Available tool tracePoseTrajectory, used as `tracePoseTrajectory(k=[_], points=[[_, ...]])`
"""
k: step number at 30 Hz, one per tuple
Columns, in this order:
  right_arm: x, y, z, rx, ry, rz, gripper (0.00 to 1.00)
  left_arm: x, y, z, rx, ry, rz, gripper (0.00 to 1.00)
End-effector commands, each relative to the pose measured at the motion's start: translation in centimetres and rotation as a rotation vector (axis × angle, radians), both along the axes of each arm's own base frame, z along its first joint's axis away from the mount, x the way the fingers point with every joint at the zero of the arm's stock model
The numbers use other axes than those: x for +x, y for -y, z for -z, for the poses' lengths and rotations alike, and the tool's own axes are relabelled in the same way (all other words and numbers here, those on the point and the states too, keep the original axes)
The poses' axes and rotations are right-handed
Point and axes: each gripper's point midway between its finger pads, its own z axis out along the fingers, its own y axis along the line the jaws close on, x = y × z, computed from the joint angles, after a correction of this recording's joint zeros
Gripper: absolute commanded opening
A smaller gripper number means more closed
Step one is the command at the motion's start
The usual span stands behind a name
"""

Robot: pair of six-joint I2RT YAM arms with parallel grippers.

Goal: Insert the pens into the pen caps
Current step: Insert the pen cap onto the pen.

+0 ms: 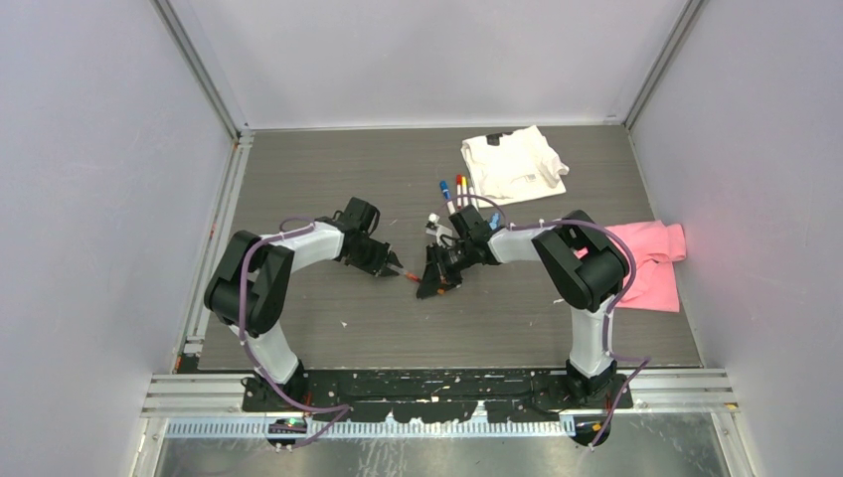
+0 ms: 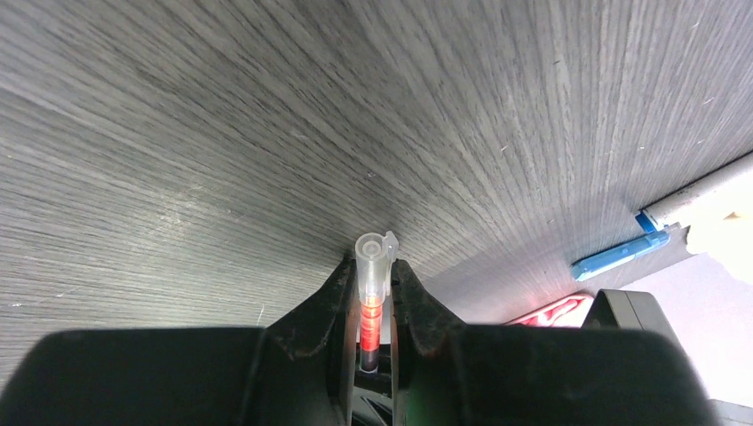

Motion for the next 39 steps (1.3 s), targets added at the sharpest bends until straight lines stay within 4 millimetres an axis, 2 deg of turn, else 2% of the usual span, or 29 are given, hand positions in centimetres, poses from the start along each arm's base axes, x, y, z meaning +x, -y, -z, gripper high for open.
tracePoseTrajectory(k=[1,9,19,28,39], points=[[1.2,-1.2,-0.8,0.03,0.031,0.007,0.01,-4.0,-3.1,4.5,0.157,-0.142,0.0,0.1],[2.0,-2.1,-1.0,0.092,0.067,0.009,0.01,-4.7,-3.2,4.1,0.14,-0.134,-0.003,0.1],[2.8,-3.2,-1.8,0.215,0.182,-0.022,0.01,-4.3,-2.3,3.1,0.08,-0.082,0.022,0.11],[2.2,-3.5,-2.8,0.322,0.251,-0.067,0.01,-4.7,-2.1,3.3,0.056,-0.084,0.028,0.11],[2.4,-3.1,-1.9,0.281,0.313,-0.107,0.01,-4.0,-1.4,2.2,0.014,-0.009,0.069,0.12]])
